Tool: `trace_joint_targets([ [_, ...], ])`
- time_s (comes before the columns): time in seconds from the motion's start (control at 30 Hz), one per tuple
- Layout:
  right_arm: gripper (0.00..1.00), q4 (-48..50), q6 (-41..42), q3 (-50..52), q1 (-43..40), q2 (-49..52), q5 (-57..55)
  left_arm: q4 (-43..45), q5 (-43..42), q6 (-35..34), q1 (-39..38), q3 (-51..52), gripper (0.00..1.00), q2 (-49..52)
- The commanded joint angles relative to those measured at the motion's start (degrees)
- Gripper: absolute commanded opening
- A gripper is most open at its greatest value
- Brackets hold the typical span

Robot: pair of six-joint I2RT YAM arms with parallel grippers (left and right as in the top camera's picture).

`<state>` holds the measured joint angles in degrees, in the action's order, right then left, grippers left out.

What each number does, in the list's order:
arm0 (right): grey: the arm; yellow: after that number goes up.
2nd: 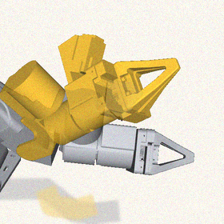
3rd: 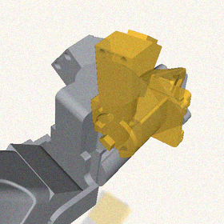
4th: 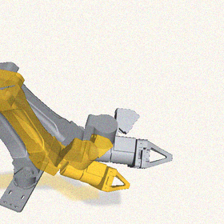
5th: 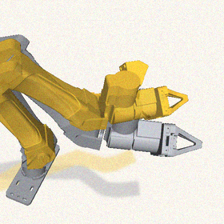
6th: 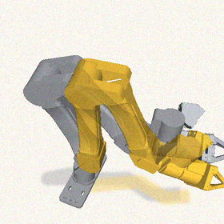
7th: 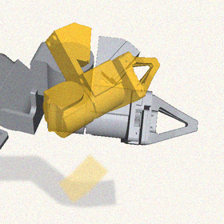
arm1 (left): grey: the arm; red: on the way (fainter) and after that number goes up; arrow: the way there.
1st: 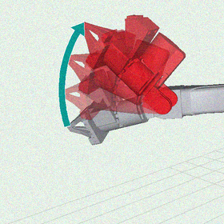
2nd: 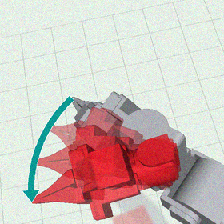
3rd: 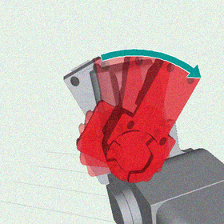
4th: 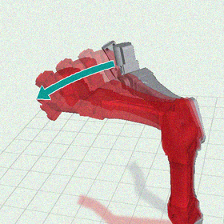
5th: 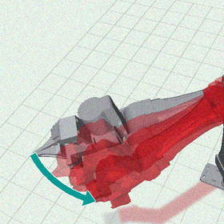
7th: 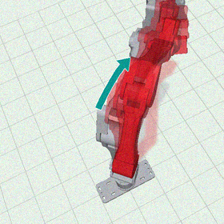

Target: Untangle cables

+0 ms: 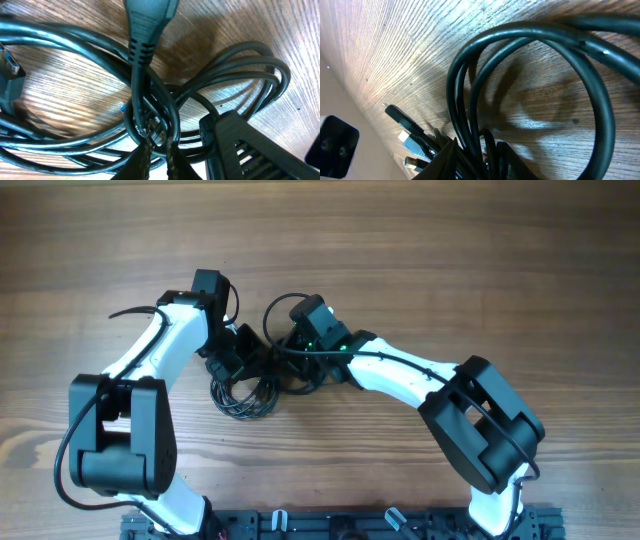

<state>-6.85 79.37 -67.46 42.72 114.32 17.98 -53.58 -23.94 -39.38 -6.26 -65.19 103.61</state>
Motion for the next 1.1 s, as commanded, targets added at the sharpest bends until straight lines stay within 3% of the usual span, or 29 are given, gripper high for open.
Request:
trace_joint_targets([
  [0.0, 0.27, -0.57, -1.33, 0.94, 0.39, 0.61, 1.38, 0.61, 0.20, -0.33, -0.02, 0.52, 0.15, 0.33],
  [0.13, 0.23, -0.37, 0.61, 2.23, 0.46, 0.61, 1.60, 1.73, 0.22, -0.35, 0.00, 0.55, 0.15, 0.33],
  [0.33, 0.04, 2.32, 1.55, 3.30, 0.44, 0.61, 2.34, 1.95, 1.33, -0.35, 0.00, 0.59, 0.10, 0.33],
  [0.47, 0.04, 2.78, -0.15, 3.30, 0.44, 0.61, 2.84, 1.92, 2.12, -0.09, 0.00, 0.59, 0.09, 0.33],
  [0.5, 0.04, 2.80, -0.61, 3.30, 0.37, 0.61, 2.84, 1.84, 2.08, 0.13, 0.07, 0.59, 0.04, 0.33],
  [0.77, 0.04, 3.23, -1.38, 3.30, -0.20, 0.61, 3.10, -1.70, 1.92, 2.93, 0.94, -2.27, 0.04, -3.21],
  [1.07, 0.04, 5.73, -1.42, 3.30, -0.22, 0.61, 5.68, -3.82, 4.52, 2.97, 0.98, -2.19, 0.18, -6.10],
])
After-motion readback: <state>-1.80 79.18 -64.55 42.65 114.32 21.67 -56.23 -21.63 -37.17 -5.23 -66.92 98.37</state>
